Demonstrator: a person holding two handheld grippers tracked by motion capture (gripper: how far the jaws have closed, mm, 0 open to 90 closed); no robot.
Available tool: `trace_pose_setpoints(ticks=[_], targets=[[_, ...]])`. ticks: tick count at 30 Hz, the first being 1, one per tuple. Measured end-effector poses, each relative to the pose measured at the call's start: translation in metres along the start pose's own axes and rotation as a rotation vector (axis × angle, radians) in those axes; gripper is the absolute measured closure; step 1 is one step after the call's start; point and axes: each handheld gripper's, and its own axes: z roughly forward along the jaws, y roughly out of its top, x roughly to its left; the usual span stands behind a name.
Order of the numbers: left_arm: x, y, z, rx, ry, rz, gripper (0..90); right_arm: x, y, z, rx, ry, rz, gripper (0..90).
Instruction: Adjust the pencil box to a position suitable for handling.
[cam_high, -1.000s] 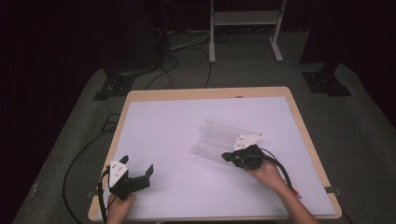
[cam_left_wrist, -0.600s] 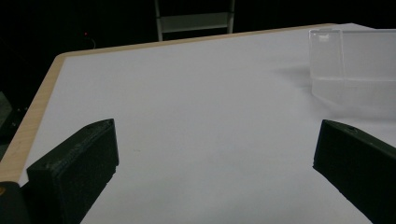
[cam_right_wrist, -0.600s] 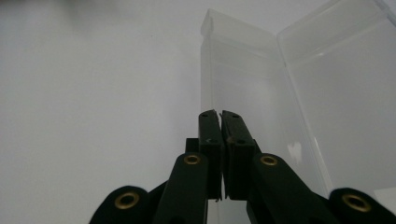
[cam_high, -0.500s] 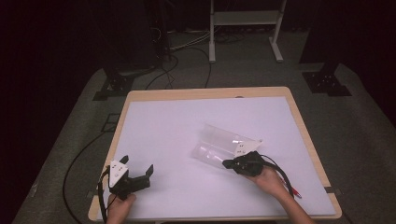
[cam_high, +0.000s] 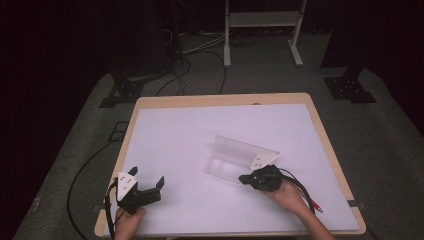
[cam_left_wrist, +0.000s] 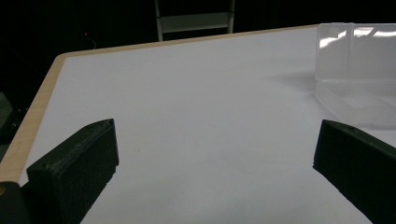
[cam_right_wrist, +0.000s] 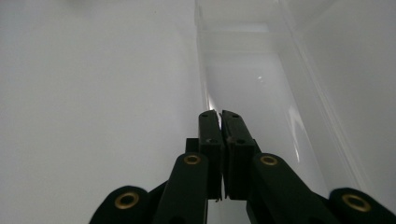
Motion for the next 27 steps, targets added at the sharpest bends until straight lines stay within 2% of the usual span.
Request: trace_pose_setpoints(ticks=[14,17,22,27], targets=[[0.000,0.000,0.000,0.001,0.000,0.000,0.0,-0.002,-0.004,0.006,0.017,0.028,0.022,86.2],[0.000,0.000,0.000,0.001,0.000,0.000,0.0,-0.003,-0.005,0.006,0.017,0.040,0.044,85.0],[0.000,0.000,0.000,0.001,-0.001,-0.001,0.0,-0.005,-0.006,0.005,0.022,0.044,0.064,73.5],[0.000,0.000,0.000,0.002,-0.002,-0.001,0.0,-0.006,-0.005,-0.006,-0.021,0.042,0.081,65.1]])
